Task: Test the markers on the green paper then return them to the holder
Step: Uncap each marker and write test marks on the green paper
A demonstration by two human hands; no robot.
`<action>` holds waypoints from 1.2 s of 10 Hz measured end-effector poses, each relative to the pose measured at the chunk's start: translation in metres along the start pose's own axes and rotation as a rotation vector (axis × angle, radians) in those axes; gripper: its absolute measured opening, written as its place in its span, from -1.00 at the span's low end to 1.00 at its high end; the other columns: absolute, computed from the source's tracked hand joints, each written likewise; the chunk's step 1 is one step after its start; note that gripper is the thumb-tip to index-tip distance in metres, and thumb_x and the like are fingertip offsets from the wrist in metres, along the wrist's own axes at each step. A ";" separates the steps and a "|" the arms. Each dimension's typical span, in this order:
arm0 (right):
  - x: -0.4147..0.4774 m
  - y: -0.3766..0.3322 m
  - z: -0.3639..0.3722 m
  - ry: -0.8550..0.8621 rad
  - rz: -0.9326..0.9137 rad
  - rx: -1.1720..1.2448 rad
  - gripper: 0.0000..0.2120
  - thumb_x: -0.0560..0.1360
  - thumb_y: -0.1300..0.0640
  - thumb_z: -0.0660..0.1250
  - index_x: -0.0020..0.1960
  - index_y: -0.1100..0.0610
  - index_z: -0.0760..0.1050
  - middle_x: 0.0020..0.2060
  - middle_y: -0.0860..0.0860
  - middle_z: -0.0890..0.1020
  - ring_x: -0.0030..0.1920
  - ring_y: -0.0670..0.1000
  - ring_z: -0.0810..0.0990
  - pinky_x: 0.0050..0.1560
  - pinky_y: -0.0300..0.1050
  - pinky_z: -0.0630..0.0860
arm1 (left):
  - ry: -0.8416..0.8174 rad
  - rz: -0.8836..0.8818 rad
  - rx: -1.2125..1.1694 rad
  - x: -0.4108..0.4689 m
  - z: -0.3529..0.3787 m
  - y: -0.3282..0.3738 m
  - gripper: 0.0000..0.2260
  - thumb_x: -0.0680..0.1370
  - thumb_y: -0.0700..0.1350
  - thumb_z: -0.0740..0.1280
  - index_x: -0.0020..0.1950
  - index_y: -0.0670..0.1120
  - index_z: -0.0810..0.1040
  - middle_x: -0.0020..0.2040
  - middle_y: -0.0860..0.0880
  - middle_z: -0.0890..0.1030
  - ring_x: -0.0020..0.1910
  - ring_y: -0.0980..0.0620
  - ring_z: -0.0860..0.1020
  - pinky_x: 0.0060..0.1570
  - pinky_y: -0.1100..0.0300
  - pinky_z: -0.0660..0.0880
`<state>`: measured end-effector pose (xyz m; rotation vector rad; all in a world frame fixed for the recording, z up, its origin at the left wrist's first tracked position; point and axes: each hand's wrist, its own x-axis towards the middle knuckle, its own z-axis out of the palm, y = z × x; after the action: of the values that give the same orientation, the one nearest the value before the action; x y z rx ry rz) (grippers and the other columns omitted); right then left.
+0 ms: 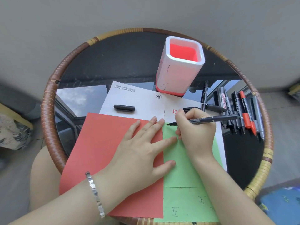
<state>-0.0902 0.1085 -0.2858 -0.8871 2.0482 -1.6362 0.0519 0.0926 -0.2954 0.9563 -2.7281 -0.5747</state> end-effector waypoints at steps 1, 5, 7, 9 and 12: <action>-0.001 0.000 0.001 -0.011 -0.013 -0.007 -0.64 0.40 0.25 0.32 -0.52 0.16 0.29 -0.62 0.11 0.43 -0.66 -0.10 0.38 -0.46 -0.26 0.35 | -0.001 0.001 0.003 0.000 0.000 0.000 -0.55 0.38 0.26 0.15 0.23 0.20 0.49 0.39 -0.07 0.40 0.41 -0.02 0.29 0.30 -0.02 0.07; -0.001 0.001 0.004 0.016 -0.021 -0.027 -0.66 0.38 0.26 0.33 -0.52 0.20 0.31 -0.61 0.17 0.44 -0.62 -0.06 0.36 -0.42 -0.14 0.41 | 0.002 0.002 0.007 0.000 0.000 0.000 -0.55 0.38 0.26 0.16 0.22 0.20 0.49 0.38 -0.07 0.41 0.40 -0.02 0.30 0.31 -0.02 0.08; -0.001 -0.002 0.003 0.025 -0.025 -0.046 -0.69 0.39 0.29 0.31 -0.45 0.36 0.31 -0.56 0.29 0.46 -0.67 -0.14 0.36 -0.50 -0.29 0.35 | 0.005 0.002 -0.002 0.000 0.000 0.000 -0.56 0.38 0.26 0.16 0.21 0.20 0.50 0.37 -0.07 0.41 0.40 -0.02 0.31 0.30 -0.01 0.08; 0.000 0.000 0.004 0.017 -0.032 -0.044 -0.71 0.37 0.30 0.32 -0.48 0.33 0.32 -0.58 0.21 0.44 -0.64 -0.13 0.36 -0.47 -0.28 0.37 | 0.009 0.002 0.005 0.000 0.000 0.000 -0.56 0.38 0.26 0.15 0.21 0.19 0.50 0.37 -0.08 0.42 0.39 -0.02 0.32 0.31 -0.01 0.08; 0.002 0.006 0.003 0.030 -0.071 -0.066 -0.70 0.31 0.30 0.31 -0.55 0.19 0.31 -0.62 0.06 0.44 -0.54 -0.17 0.42 -0.30 -0.25 0.40 | 0.001 0.000 0.007 0.000 0.000 0.000 -0.55 0.39 0.27 0.15 0.22 0.20 0.49 0.38 -0.07 0.41 0.40 -0.01 0.30 0.30 0.00 0.08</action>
<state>-0.0912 0.1057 -0.2927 -0.9735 2.1247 -1.6353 0.0521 0.0923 -0.2957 0.9586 -2.7314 -0.5651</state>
